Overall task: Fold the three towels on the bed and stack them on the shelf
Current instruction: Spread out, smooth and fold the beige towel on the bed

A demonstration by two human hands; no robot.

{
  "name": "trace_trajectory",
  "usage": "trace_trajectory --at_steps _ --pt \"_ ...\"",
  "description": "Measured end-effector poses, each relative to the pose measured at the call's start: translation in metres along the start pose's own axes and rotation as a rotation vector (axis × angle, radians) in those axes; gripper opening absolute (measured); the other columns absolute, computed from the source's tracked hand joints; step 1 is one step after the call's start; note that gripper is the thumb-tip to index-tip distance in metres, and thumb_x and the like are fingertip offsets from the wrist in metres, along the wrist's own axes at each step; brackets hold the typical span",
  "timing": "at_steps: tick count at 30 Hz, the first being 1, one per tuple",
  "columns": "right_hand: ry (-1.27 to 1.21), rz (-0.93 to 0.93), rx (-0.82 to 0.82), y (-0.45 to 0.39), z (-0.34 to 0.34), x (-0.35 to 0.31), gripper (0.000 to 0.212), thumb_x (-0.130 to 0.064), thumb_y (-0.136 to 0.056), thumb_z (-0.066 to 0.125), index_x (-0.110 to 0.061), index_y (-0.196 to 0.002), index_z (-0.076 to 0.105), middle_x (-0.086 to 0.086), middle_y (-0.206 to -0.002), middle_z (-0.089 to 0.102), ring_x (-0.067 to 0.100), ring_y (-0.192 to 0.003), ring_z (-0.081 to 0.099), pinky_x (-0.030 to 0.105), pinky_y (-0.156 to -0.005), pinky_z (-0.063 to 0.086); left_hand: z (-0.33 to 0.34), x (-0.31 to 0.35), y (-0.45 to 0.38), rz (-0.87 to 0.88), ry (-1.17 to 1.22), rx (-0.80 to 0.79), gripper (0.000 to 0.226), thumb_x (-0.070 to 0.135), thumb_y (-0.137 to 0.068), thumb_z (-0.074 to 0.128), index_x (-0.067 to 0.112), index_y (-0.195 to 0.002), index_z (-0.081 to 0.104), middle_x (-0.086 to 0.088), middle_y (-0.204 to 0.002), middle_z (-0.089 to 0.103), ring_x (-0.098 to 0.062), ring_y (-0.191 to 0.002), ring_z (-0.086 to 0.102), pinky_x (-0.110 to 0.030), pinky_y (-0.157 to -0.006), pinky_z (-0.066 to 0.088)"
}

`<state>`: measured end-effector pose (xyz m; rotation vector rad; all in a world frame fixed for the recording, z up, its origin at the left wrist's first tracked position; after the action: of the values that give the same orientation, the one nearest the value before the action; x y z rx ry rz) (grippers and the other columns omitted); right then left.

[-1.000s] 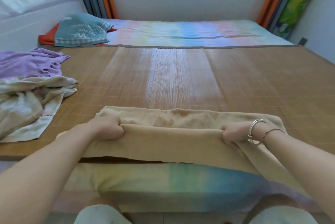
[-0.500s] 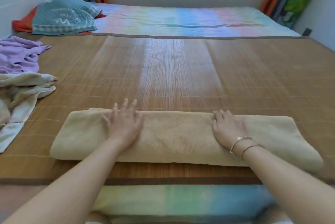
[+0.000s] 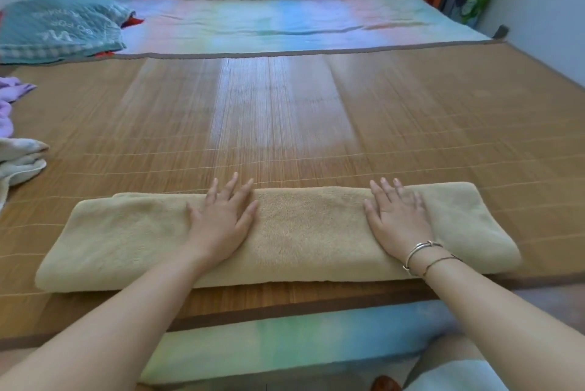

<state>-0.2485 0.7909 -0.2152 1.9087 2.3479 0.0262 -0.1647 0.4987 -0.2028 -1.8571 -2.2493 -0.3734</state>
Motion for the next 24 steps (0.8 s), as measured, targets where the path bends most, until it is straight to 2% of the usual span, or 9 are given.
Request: trace_trajectory --at_steps 3,7,9,12,15,17,20,22,24 --pt "0.018 0.079 -0.004 0.014 -0.008 0.043 0.058 -0.048 -0.098 0.009 -0.027 -0.152 0.005 -0.005 -0.16 0.001 0.015 -0.147 -0.006 0.043 -0.117 -0.006 0.007 0.055 0.008 0.16 -0.095 -0.138 0.062 0.066 -0.092 0.01 0.046 -0.148 -0.005 0.016 -0.156 -0.018 -0.02 -0.145 -0.019 -0.062 -0.114 -0.005" --pt "-0.065 0.248 -0.021 0.035 -0.015 0.094 0.06 -0.049 -0.098 0.015 -0.027 -0.152 0.001 -0.004 -0.16 -0.001 0.019 -0.147 -0.003 0.045 -0.117 0.0 0.031 0.117 0.013 0.243 -0.192 -0.247 0.065 0.071 -0.09 0.008 0.047 -0.147 -0.012 0.013 -0.154 -0.026 -0.026 -0.142 -0.027 -0.063 -0.111 -0.014" --pt "-0.163 0.353 0.011 0.048 -0.017 0.112 0.066 -0.052 -0.096 0.026 -0.019 -0.151 0.01 0.005 -0.159 0.011 0.025 -0.146 0.009 0.046 -0.116 0.011 0.043 0.134 0.012 0.228 -0.22 -0.268 0.068 0.074 -0.087 0.007 0.048 -0.146 -0.014 0.014 -0.153 -0.027 -0.029 -0.141 -0.029 -0.064 -0.109 -0.016" --pt "-0.29 0.462 0.094 0.061 -0.023 0.121 0.067 -0.053 -0.09 0.045 -0.006 -0.137 0.034 0.017 -0.141 0.039 0.034 -0.131 0.032 0.044 -0.105 0.029 0.055 0.136 0.011 0.189 -0.249 -0.25 0.07 0.078 -0.083 0.004 0.05 -0.144 -0.017 0.015 -0.152 -0.03 -0.03 -0.14 -0.03 -0.065 -0.11 -0.013" --pt "-0.408 0.564 -0.057 0.065 -0.031 0.127 0.079 -0.06 -0.085 0.049 0.0 -0.136 0.035 0.019 -0.137 0.042 0.035 -0.128 0.037 0.041 -0.105 0.032 0.056 0.134 0.015 0.178 -0.247 -0.227 0.07 0.078 -0.082 0.003 0.051 -0.143 -0.018 0.017 -0.151 -0.031 -0.028 -0.14 -0.031 -0.062 -0.112 -0.012" --pt "-0.617 0.64 -0.163 0.065 -0.036 0.132 0.087 -0.062 -0.079 0.056 -0.001 -0.138 0.033 0.015 -0.137 0.045 0.032 -0.126 0.043 0.038 -0.103 0.037 0.053 0.135 0.018 0.174 -0.236 -0.229 0.069 0.075 -0.085 0.008 0.05 -0.144 -0.016 0.018 -0.152 -0.03 -0.027 -0.141 -0.03 -0.058 -0.114 -0.012" --pt "-0.929 0.677 -0.293 0.069 -0.047 0.136 0.067 -0.054 -0.079 0.064 -0.008 -0.125 0.049 0.006 -0.107 0.06 0.023 -0.094 0.058 0.03 -0.076 0.045 0.046 0.136 0.023 0.136 -0.193 -0.244 0.068 0.072 -0.089 0.014 0.047 -0.147 -0.011 0.013 -0.155 -0.024 -0.025 -0.142 -0.027 -0.053 -0.116 -0.013" --pt "-1.192 0.695 -0.345 0.074 -0.055 0.136 0.045 -0.044 -0.078 0.069 -0.01 -0.106 0.057 0.005 -0.083 0.057 0.017 -0.068 0.054 0.027 -0.055 0.043 0.043 0.138 0.028 0.093 -0.124 -0.287 0.068 0.072 -0.089 0.017 0.046 -0.148 -0.005 0.011 -0.156 -0.022 -0.025 -0.142 -0.027 -0.051 -0.115 -0.016" --pt "-1.49 0.718 -0.315 0.077 -0.066 0.133 0.027 -0.029 -0.081 0.069 -0.013 -0.096 0.054 0.005 -0.075 0.052 0.014 -0.057 0.048 0.021 -0.041 0.037 0.039 0.144 0.03 0.043 0.018 -0.349 0.067 0.073 -0.088 0.015 0.047 -0.149 0.002 0.01 -0.157 -0.021 -0.026 -0.142 -0.028 -0.052 -0.113 -0.018"
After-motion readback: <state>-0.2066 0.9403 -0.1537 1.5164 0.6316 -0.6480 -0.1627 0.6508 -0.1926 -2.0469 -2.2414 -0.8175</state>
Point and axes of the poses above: each hand's wrist, its own y-axis away from the middle knuckle, its own z-axis out of the palm, x = y × z, the point moved 1 cm from there along -y, towards the middle knuckle
